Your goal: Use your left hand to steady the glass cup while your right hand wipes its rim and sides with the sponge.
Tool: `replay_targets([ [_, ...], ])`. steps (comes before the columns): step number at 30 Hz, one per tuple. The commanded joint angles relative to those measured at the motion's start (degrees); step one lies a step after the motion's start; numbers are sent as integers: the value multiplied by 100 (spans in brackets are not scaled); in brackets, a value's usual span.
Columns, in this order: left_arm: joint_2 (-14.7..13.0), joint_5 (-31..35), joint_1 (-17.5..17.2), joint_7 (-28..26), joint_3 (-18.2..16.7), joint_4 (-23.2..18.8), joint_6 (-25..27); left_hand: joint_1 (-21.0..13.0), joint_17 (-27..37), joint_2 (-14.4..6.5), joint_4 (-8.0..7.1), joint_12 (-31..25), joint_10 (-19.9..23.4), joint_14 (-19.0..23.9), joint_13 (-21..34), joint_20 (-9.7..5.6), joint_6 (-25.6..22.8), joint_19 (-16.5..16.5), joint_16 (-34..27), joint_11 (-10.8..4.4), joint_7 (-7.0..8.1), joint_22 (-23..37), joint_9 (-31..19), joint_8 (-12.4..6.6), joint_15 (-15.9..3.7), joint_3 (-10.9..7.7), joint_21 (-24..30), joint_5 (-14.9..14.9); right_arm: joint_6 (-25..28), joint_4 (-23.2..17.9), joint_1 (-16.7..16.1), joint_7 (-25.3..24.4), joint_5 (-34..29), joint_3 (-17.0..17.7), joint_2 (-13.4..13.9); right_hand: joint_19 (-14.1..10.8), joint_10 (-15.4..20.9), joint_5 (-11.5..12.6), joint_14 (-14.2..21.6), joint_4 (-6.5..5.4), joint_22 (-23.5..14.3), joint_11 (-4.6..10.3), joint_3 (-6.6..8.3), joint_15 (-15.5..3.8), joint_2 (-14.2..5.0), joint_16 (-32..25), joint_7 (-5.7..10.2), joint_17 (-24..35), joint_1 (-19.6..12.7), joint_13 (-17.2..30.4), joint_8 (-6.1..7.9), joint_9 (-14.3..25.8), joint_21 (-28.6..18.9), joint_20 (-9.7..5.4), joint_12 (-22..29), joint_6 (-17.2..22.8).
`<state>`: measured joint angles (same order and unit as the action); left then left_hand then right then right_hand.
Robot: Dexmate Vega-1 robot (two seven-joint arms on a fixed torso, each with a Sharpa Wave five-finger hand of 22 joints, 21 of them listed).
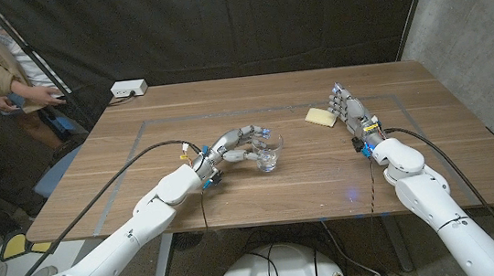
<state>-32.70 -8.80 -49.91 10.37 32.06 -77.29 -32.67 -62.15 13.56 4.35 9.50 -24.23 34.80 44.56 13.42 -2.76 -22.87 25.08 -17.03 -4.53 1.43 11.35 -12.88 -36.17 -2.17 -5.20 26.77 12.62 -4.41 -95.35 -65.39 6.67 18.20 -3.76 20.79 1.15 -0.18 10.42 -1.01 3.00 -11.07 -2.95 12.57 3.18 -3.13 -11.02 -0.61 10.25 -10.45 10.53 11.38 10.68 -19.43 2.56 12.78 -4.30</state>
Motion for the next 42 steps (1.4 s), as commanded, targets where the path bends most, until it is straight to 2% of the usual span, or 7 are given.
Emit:
replay_targets([
  [1, 139, -249, -104, -223, -118, 28, 42, -687, 14, -739, -198, -29, 775, 325, 35, -313, -1294, 65, -24, -730, 516, 27, -21, -479, -1082, -259, 58, -45, 21, -199, 27, -365, -557, -216, 305, -13, 90, 45, 43, 13, -9, 2, 30, -24, -33, 5, 20, 15, -25, 26, 28, 5, 36, -50, 33, 72],
  [12, 157, -331, -64, -333, -221, 52, 27, -741, 34, -805, -199, -14, 822, 349, 60, -318, -1335, 23, 31, -725, 510, 33, -13, -521, -1082, -319, 72, -125, 108, -557, 9, -1269, -1378, -629, 845, -446, 814, 29, 749, 423, -18, 79, 292, -309, -216, -109, 68, -10, -751, 32, 218, 19, -11, -348, 228, 864],
  [17, 158, -392, -32, -321, -249, 91, 25, -756, 39, -814, -198, -4, 835, 348, 69, -331, -1366, -6, 58, -722, 506, 33, -10, -543, -1078, -336, 73, -154, 263, -664, 57, -1531, -1530, -827, 1094, -594, 1074, 14, 1059, 545, -36, 105, 364, -341, -234, -143, 30, -5, -1015, 38, 258, 27, -42, -350, 289, 1139],
  [22, 135, -510, 4, -242, -280, 122, 45, -783, 49, -867, -204, 30, 809, 336, 81, -297, -1275, -62, 95, -714, 502, 35, -5, -521, -1083, -376, 68, -180, 646, -829, 190, -1634, -1760, -1067, 1435, -646, 1159, 16, 1124, 588, -41, 125, 396, -375, -241, -134, 15, -2, -1131, 40, 271, 29, -54, -319, 307, 1233],
  [28, 135, -521, 41, -272, -315, 174, 39, -821, 55, -901, -195, 51, 809, 319, 92, -299, -1294, -97, 126, -716, 497, 34, -2, -539, -1083, -413, 68, -196, 1266, -999, 535, -1660, -2112, -1502, 1807, -564, 930, 12, 852, 651, -47, 127, 444, -264, -210, 18, 40, 2, -1391, 45, 166, 32, -2, -307, 182, 1094],
  [36, 132, -495, 90, -320, -347, 215, 28, -835, 64, -937, -203, 72, 819, 322, 105, -301, -1300, -139, 151, -715, 509, 33, 2, -556, -1081, -445, 66, -208, 1653, -919, 980, -1774, -2268, -1962, 1985, -532, 899, -3, 815, 594, -51, 105, 407, -246, -191, 18, 66, 20, -1372, 47, 137, 34, 19, -315, 158, 1077],
  [42, 136, -509, 132, -328, -367, 284, 30, -861, 72, -959, -196, 81, 831, 341, 114, -306, -1298, -153, 160, -718, 514, 32, 5, -564, -1088, -471, 70, -209, 2250, -985, 1342, -1896, -2723, -2422, 2178, -561, 956, -14, 840, 515, -57, 116, 352, -258, -194, -7, 84, 39, -1300, 49, 126, 36, 17, -351, 166, 1111],
])
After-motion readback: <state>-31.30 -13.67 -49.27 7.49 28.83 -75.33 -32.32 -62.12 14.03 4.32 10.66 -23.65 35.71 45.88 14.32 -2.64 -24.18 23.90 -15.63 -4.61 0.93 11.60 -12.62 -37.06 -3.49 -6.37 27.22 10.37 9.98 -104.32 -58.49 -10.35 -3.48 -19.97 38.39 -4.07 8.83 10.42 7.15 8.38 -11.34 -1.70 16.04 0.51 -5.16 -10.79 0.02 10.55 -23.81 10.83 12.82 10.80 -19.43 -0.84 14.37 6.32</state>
